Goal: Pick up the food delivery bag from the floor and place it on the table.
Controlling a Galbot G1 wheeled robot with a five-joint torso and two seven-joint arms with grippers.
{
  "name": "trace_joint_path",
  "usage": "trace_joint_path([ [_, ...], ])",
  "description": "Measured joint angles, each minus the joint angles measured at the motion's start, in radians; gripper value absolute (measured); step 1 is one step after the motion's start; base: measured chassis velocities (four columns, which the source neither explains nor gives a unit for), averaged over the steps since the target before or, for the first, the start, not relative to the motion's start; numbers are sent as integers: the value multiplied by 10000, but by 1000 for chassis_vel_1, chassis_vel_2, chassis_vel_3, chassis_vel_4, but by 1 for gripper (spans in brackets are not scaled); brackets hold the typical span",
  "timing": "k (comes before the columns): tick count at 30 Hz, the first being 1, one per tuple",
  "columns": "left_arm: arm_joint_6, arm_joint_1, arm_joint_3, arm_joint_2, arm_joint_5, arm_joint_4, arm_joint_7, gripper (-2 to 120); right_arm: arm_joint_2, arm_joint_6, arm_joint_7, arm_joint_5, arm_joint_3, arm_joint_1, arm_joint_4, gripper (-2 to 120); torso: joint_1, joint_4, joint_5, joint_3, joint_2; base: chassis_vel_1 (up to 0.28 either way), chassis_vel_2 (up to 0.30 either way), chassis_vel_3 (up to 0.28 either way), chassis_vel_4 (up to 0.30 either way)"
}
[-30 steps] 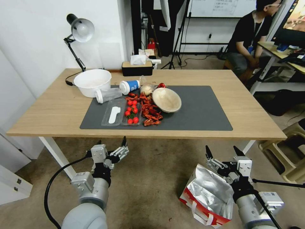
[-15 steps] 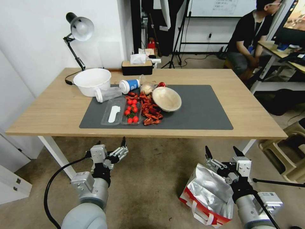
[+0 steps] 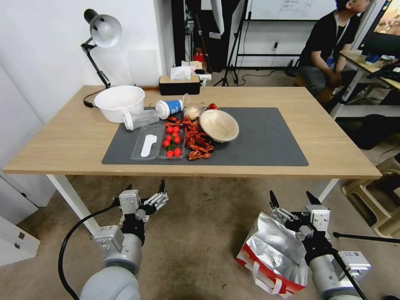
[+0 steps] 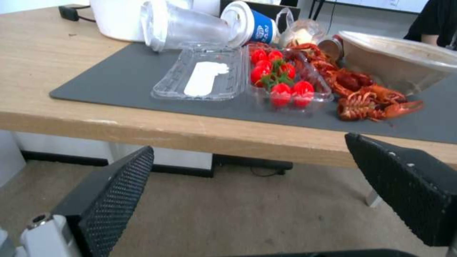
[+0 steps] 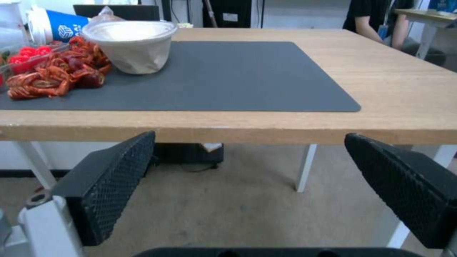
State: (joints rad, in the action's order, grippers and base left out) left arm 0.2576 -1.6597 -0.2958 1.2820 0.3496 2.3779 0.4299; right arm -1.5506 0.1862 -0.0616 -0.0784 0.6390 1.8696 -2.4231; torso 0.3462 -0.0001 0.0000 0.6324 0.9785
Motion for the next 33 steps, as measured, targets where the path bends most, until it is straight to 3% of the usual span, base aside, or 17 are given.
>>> trace_joint_path([
  [33, -106, -70, 7, -41, -275, -152, -204, 100, 113, -93, -52, -30, 21, -60, 191, 100, -662, 0, 0, -890, -1551, 0, 0, 0, 0],
])
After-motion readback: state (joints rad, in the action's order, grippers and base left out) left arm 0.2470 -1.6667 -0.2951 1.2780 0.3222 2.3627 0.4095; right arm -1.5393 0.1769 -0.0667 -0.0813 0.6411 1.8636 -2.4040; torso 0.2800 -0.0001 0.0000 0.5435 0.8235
